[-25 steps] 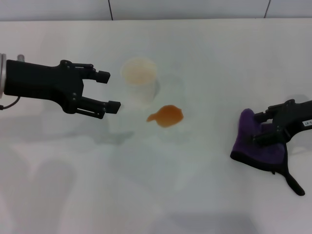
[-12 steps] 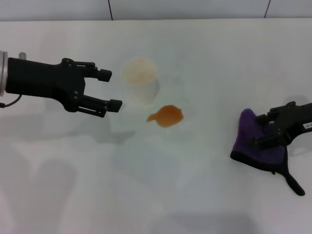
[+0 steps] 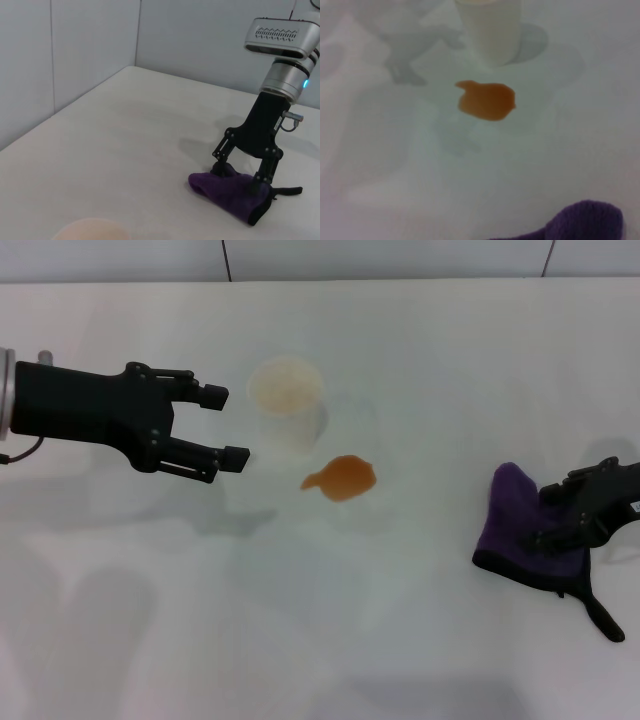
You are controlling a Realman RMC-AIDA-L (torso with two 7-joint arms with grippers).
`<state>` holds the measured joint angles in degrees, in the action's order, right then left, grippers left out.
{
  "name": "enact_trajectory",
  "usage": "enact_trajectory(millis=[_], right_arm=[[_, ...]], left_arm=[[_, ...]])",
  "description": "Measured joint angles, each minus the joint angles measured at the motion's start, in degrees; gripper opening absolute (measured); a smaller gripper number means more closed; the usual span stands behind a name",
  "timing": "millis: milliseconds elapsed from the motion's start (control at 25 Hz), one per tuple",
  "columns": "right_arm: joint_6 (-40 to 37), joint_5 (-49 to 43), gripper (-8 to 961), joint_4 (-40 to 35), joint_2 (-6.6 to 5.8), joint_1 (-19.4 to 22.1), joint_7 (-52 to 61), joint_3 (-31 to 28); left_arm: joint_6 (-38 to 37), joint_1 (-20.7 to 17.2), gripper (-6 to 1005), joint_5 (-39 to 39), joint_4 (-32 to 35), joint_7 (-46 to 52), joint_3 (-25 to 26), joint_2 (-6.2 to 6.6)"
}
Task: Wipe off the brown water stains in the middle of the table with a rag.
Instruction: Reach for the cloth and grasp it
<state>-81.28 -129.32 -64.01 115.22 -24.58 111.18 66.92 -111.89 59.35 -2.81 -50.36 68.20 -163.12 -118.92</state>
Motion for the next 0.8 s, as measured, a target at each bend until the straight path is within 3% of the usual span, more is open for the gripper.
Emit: enact_trajectory(millis=[800], right_arm=[[0.6,-0.1,675,-0.5,0.0,0.5,0.6,2.7]], left_arm=[[0.2,-0.1,886,0.0,0.0,0.1,0.0,-0.05]])
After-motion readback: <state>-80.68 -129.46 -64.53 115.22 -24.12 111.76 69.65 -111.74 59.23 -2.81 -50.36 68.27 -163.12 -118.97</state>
